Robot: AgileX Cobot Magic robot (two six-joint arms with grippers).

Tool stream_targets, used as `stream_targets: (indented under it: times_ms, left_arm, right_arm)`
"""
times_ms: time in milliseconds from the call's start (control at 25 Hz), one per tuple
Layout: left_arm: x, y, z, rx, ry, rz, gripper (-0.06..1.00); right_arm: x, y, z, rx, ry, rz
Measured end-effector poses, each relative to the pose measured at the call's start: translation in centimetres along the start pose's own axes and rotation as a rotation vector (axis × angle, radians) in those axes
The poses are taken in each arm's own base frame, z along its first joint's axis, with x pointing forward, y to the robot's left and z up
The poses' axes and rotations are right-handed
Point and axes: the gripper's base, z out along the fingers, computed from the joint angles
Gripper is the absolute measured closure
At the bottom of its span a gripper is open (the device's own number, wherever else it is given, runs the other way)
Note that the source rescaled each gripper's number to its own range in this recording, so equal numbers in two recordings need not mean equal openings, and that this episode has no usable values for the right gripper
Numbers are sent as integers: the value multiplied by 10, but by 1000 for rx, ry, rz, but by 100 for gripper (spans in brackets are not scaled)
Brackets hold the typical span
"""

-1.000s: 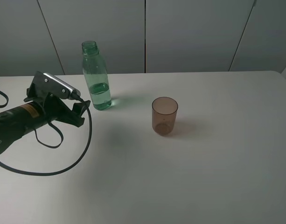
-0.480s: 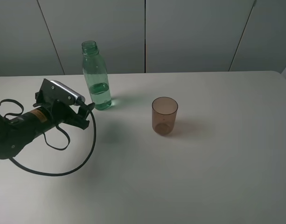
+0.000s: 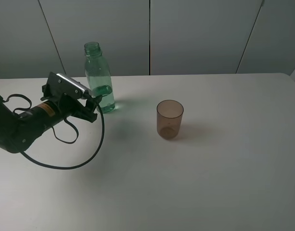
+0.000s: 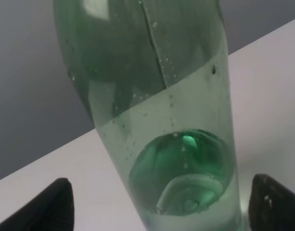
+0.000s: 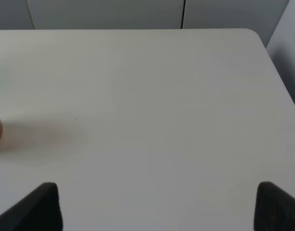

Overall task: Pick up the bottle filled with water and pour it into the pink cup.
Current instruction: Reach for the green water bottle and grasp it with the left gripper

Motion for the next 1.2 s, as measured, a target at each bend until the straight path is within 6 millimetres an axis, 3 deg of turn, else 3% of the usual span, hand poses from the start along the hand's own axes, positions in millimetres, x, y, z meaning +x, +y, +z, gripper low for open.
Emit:
stream_targets:
  times_ms: [1200]
  left_arm:
    - [17, -5, 46, 59, -46, -30, 15]
  right_arm:
    - [0, 0, 0, 0, 0, 0]
